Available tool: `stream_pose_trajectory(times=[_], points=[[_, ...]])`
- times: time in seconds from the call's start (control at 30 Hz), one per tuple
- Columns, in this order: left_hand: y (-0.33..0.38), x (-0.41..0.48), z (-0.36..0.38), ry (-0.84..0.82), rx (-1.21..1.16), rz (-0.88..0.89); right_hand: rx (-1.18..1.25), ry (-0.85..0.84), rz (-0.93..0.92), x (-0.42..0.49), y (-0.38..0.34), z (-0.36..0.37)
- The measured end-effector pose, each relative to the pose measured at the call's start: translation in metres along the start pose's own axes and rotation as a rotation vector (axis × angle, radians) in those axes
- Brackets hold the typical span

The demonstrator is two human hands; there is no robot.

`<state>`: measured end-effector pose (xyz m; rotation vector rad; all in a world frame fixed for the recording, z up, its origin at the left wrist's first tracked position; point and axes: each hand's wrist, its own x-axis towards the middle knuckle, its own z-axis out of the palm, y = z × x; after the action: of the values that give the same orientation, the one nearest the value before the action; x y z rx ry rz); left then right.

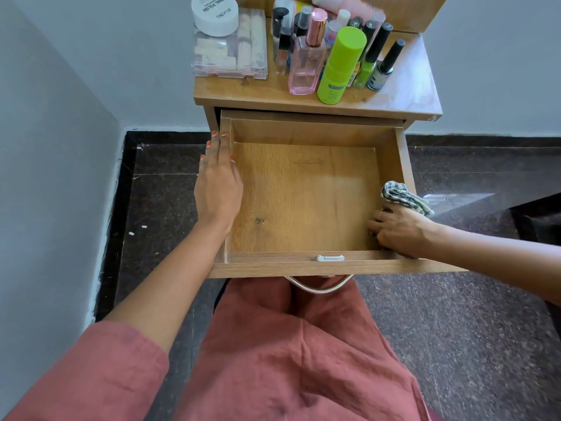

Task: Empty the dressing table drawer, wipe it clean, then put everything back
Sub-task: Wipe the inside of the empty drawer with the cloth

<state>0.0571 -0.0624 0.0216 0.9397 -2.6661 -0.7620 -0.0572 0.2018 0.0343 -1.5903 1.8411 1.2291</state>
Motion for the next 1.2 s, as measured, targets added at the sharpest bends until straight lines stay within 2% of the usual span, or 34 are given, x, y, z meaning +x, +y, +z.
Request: stream_pose_trajectory(times=[0.2, 0.3, 0.5, 0.6, 0.73, 0.83, 0.97, 1.03, 1.13, 1.2], points=[[0.000, 0.001, 0.000, -0.005, -0.010, -0.007, -0.004, 0.033, 0.051, 0.002, 0.010, -0.001], [0.001, 0.001, -0.001, -0.007, -0.004, -0.014, -0.023, 0.067, 0.142, 0.010, 0.027, -0.014], [0.001, 0.000, -0.001, 0.001, -0.007, -0.011, -0.154, 0.135, 0.320, 0.037, 0.072, -0.033], [0.001, 0.001, 0.000, 0.009, 0.000, 0.000, -0.212, 0.185, 0.339, 0.042, 0.082, -0.032], [0.000, 0.002, 0.000, 0.007, 0.003, -0.004, -0.052, 0.224, 0.475, 0.034, 0.064, -0.041], [0.002, 0.001, 0.000, 0.002, 0.007, -0.007, 0.413, 0.404, 0.491, 0.038, 0.048, -0.053], [0.001, 0.001, 0.000, 0.005, 0.007, 0.000, 1.094, 0.679, 0.618, 0.041, 0.030, -0.066], [0.001, 0.000, 0.001, 0.010, 0.006, 0.003, 1.578, 0.764, 0.706, 0.043, 0.021, -0.069], [0.000, 0.001, 0.002, 0.016, 0.000, 0.003, 2.466, 0.759, 0.889, 0.043, 0.014, -0.074], [0.000, 0.001, 0.002, 0.014, -0.004, -0.001, 2.882, 0.829, 1.034, 0.048, 0.017, -0.073]])
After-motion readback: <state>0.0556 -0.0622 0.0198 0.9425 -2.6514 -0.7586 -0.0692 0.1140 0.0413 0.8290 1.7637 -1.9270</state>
